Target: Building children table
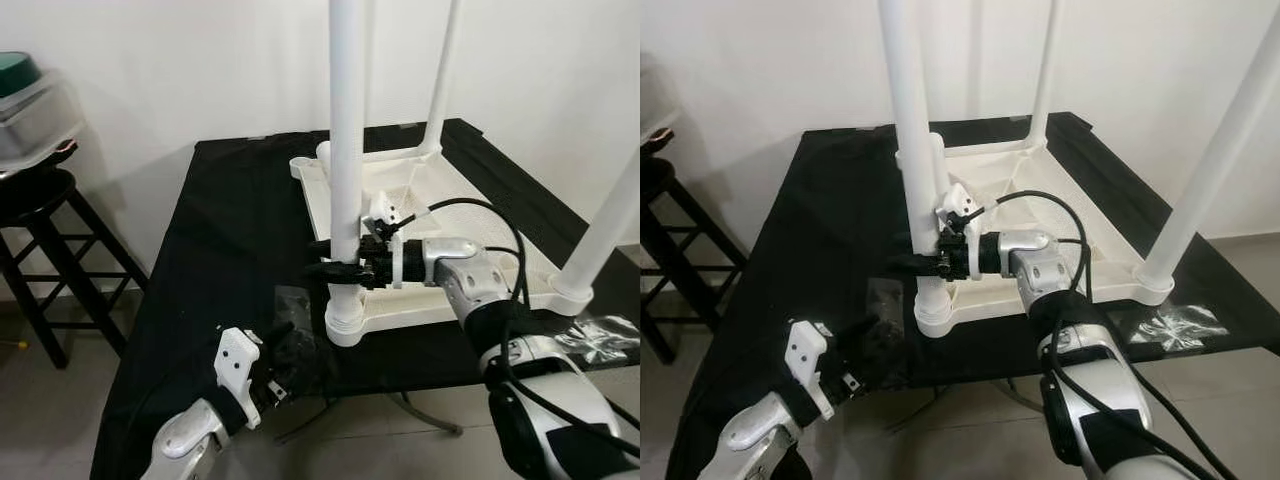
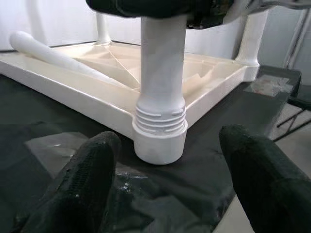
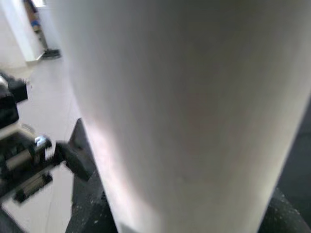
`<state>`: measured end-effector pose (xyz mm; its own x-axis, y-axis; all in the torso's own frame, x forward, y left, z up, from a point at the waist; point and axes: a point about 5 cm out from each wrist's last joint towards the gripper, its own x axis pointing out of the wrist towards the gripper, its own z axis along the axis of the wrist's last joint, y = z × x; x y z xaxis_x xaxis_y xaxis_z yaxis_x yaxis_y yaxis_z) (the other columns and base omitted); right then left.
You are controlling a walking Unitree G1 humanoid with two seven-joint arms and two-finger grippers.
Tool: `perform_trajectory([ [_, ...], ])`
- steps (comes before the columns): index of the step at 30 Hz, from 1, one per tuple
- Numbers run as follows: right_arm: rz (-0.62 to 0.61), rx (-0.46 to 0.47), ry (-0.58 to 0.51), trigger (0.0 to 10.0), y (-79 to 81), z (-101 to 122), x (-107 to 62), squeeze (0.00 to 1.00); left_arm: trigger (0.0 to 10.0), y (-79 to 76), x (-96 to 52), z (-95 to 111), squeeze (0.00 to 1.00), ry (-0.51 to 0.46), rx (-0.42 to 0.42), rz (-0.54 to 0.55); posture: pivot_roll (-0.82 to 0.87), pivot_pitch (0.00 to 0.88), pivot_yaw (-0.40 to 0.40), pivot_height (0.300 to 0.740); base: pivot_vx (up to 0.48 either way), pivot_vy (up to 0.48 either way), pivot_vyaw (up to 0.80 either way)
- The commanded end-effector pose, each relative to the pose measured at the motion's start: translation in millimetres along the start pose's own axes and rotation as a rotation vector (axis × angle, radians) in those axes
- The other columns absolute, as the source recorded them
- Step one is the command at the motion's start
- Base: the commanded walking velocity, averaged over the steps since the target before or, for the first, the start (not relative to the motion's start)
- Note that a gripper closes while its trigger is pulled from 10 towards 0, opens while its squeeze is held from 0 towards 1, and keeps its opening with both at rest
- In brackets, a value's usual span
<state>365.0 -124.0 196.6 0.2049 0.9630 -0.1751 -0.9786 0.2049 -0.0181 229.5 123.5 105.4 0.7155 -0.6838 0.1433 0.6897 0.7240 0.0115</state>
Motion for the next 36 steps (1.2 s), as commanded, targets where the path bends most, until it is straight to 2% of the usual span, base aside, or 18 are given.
perform_trajectory([
  [1,0.030,0.058,0.046,0.0,5.6,-24.0,-8.6,0.00,10.0,0.7,-5.6,3.9,0.00,-0.015,0.025,-0.011,0.05,0.000,0.003,0.740,0.000,0.000,0.00],
  [7,-0.066,0.088,0.057,0.0,12.1,-48.3,-28.9,0.00,10.0,-2.3,-10.1,1.4,0.00,-0.012,0.053,-0.005,0.03,0.000,0.005,0.740,0.000,0.000,0.00],
  [11,-0.177,0.141,0.091,0.0,30.3,-76.4,-36.2,0.00,10.0,0.2,-14.2,3.4,0.00,-0.029,0.047,0.008,0.01,0.000,0.011,0.740,0.000,0.000,0.00],
  [12,-0.313,0.189,0.160,0.0,41.9,-97.0,-34.0,0.00,10.0,4.8,-18.5,4.6,0.00,-0.036,0.065,0.028,0.01,0.000,0.009,0.740,0.000,0.000,0.00],
  [13,-0.599,0.263,0.209,0.0,47.3,-115.3,-32.3,0.00,10.0,8.5,-23.5,5.0,0.00,-0.037,0.081,0.041,0.00,0.000,0.011,0.740,0.000,0.000,0.00],
  [14,-0.599,0.263,0.209,0.0,47.3,-115.3,-32.3,0.00,10.0,8.5,-23.5,5.0,0.00,-0.037,0.081,0.041,0.00,0.000,0.011,0.740,0.000,0.000,0.00],
  [15,-0.803,0.314,0.254,0.0,51.6,-127.1,-34.8,0.00,10.0,10.7,-27.0,5.3,0.00,-0.038,0.091,0.049,0.00,0.000,0.013,0.740,0.000,0.000,0.00],
  [16,-0.921,0.355,0.278,0.0,72.2,-137.6,-32.8,0.00,10.0,8.6,-31.3,5.4,0.00,-0.039,0.082,0.039,0.00,0.000,0.015,0.740,0.000,0.000,0.00],
  [18,-0.921,0.355,0.278,0.0,72.2,-137.6,-32.8,0.00,10.0,8.6,-31.3,5.4,0.00,-0.039,0.082,0.039,0.00,0.000,0.015,0.740,0.000,0.000,0.00],
  [20,-1.030,0.394,0.256,0.0,91.7,-141.3,-35.9,0.00,10.0,-1.0,-40.6,2.8,0.00,-0.047,0.021,-0.007,-0.02,0.000,0.015,0.740,0.000,0.000,0.00],
  [23,-1.030,0.394,0.256,0.0,91.7,-141.3,-35.9,0.00,10.0,-1.0,-40.6,2.8,0.00,-0.047,0.021,-0.007,-0.02,0.000,0.015,0.740,0.000,0.000,0.00],
  [25,-1.068,0.390,0.240,0.0,86.5,-138.8,-40.4,0.00,10.0,-6.1,-42.7,0.9,0.00,-0.055,-0.049,-0.044,-0.02,0.000,0.015,0.740,0.000,0.000,0.00],
  [26,-1.088,0.377,0.228,10.0,76.2,-131.6,-43.9,0.00,10.0,-8.2,-42.5,0.0,0.00,-0.062,-0.081,-0.070,-0.02,0.000,0.018,0.740,0.000,0.000,0.00],
  [29,-1.096,0.346,0.219,10.0,63.5,-121.6,-47.3,0.00,10.0,-9.5,-41.3,-1.6,0.00,-0.063,-0.105,-0.095,-0.02,0.000,0.022,0.740,0.000,0.000,0.00],
  [31,-1.054,0.280,0.171,10.0,42.2,-98.4,-51.1,0.00,10.0,-9.3,-38.6,-4.3,0.00,-0.063,-0.137,-0.124,-0.02,0.000,0.028,0.740,0.000,0.000,0.00],
  [32,-1.013,0.250,0.143,10.0,35.2,-88.3,-52.5,1.00,10.0,-8.8,-37.5,-5.1,0.00,-0.065,-0.153,-0.133,-0.02,0.000,0.028,0.740,0.000,0.000,0.00],
  [35,-0.881,0.203,0.084,10.0,27.8,-69.5,-52.4,1.00,10.0,-7.4,-35.0,-4.9,0.00,-0.078,-0.180,-0.144,-0.02,0.000,0.029,0.740,0.000,0.000,0.00],
  [36,-0.768,0.147,0.030,10.0,26.9,-56.1,-53.5,1.00,10.0,-7.6,-33.8,-4.5,0.00,-0.086,-0.202,-0.159,-0.02,0.000,0.027,0.740,0.000,0.000,0.00],
])
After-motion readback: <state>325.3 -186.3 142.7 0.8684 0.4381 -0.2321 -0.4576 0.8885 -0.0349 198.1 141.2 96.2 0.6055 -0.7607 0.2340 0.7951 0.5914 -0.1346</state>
